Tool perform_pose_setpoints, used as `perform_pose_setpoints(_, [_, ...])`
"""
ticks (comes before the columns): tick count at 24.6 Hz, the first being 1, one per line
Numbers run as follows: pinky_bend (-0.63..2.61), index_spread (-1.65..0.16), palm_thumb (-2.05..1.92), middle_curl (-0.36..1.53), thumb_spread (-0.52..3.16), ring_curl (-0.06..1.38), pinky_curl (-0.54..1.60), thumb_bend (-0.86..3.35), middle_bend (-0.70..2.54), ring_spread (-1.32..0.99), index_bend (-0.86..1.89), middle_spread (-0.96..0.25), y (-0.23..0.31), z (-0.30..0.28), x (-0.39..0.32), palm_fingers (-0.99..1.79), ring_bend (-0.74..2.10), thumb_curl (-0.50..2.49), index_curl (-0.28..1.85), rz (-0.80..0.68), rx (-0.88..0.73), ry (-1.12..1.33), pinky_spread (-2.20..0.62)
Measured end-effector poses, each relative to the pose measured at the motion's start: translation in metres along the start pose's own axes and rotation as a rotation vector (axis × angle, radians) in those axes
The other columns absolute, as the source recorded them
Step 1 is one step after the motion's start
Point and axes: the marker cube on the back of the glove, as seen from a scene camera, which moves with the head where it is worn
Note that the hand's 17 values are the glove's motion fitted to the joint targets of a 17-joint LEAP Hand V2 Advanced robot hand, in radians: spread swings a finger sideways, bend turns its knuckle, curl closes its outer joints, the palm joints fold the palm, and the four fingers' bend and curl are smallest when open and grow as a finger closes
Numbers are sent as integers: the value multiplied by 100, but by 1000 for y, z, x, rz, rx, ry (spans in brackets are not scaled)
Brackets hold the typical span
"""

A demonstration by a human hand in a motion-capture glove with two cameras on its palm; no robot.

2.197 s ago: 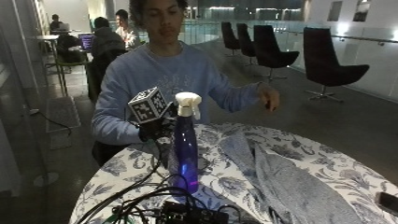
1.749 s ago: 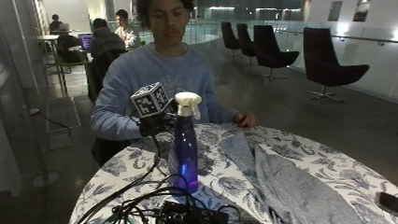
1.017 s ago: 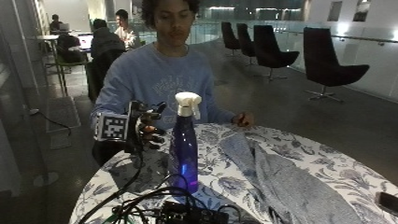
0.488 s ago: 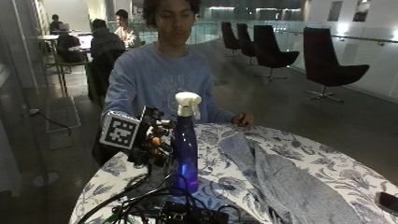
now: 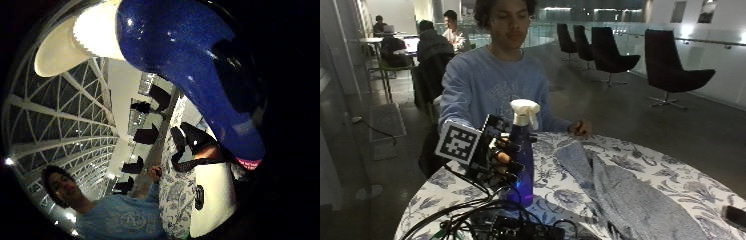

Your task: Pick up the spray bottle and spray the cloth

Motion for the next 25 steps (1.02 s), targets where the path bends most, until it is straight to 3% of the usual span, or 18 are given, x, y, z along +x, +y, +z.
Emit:
perform_pose_setpoints(5, [47, -32, 90, 36, 92, 30, 31, 7, 36, 8, 19, -1, -13, 3, -8, 78, 46, 39, 21, -26, -5, 17, 30])
perform_pose_setpoints(9, [41, -31, 94, 37, 88, 32, 30, 6, 36, 6, 15, -2, -24, 12, -31, 85, 50, 43, 23, -27, -177, 44, 30])
perform_pose_setpoints(15, [37, -30, 95, 39, 84, 34, 31, 2, 35, 5, 12, -3, -49, 43, -66, 89, 51, 47, 25, 71, -563, 192, 29])
perform_pose_setpoints(25, [36, -27, 96, 39, 80, 35, 32, -2, 33, 6, 10, -2, -61, 84, -74, 93, 51, 53, 25, 238, -814, 408, 28])
